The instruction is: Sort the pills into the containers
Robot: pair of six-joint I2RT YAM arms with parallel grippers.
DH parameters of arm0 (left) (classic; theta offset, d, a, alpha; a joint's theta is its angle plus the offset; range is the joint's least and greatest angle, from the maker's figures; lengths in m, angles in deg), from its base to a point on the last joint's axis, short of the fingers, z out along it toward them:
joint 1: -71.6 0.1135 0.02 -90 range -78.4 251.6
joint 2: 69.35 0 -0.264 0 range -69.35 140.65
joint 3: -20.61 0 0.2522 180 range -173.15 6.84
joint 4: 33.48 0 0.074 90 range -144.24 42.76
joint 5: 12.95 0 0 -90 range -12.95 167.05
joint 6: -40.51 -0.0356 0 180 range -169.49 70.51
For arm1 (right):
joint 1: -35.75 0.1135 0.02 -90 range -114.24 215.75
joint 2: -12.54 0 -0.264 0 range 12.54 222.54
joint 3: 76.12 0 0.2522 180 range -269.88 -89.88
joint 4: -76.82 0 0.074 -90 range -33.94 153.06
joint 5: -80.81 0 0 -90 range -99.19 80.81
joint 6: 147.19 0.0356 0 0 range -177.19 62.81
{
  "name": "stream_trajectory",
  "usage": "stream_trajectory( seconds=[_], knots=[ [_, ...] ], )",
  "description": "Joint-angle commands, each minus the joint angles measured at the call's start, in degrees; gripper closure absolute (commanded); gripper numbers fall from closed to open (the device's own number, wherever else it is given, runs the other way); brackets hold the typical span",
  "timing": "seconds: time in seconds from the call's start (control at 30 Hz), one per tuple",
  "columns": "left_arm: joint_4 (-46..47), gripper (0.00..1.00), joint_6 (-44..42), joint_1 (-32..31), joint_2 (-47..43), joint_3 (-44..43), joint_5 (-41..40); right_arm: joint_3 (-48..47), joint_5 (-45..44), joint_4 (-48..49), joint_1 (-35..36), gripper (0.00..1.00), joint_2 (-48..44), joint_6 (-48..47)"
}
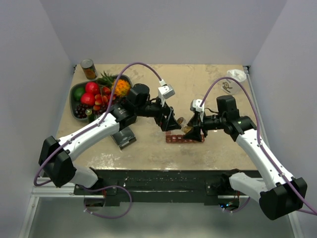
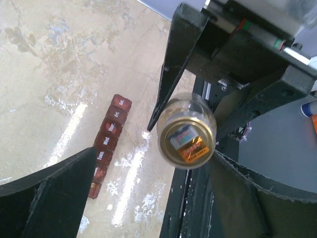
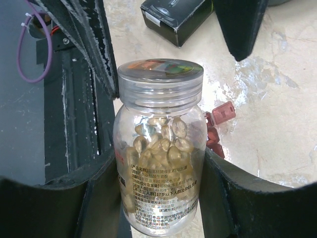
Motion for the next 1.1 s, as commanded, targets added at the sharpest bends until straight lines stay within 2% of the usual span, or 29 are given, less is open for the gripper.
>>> stream_trajectory(
  seconds=[0.0,0.27,0.37,0.47,0.53,0.6,0.73,0.9,1.07],
  knots=[
    [0.16,0.04,-2.07,3.34,-1.03,3.14,-0.27,-3.19,2.96,-0.38,0.04,1.00,-1.12,-0.56],
    [1.30,0.04,-1.98,11.59,-1.73,11.05,0.09,-3.19,2.96,-0.38,0.04,1.00,-1.30,-0.65],
    [2.96,0.04,-2.42,11.69,-4.10,12.37,3.33,-3.11,2.61,-0.38,0.04,1.00,-1.21,-0.82],
    [8.06,0.02,-0.07,11.61,-8.66,14.12,10.01,-3.02,1.73,-0.47,-0.04,1.00,-1.03,-1.52],
    [14.89,0.02,2.75,11.52,-11.39,14.83,14.31,-3.02,1.12,-0.73,0.04,1.00,-0.95,-2.23],
    [19.04,0.02,8.72,11.08,-12.54,15.18,16.69,-3.02,0.59,-0.99,0.04,1.00,-0.68,-2.58],
    [25.56,0.02,17.95,7.84,-10.88,13.96,13.55,-3.02,0.24,-0.91,0.04,1.00,-0.68,-2.93],
    [19.06,0.04,16.21,2.73,-6.04,8.33,4.77,-3.72,0.32,-1.61,0.04,1.00,-0.60,-3.20],
    [15.11,0.11,14.81,0.54,-2.88,4.38,1.94,-3.72,0.68,-1.44,-0.04,1.00,-0.51,-3.20]
  ],
)
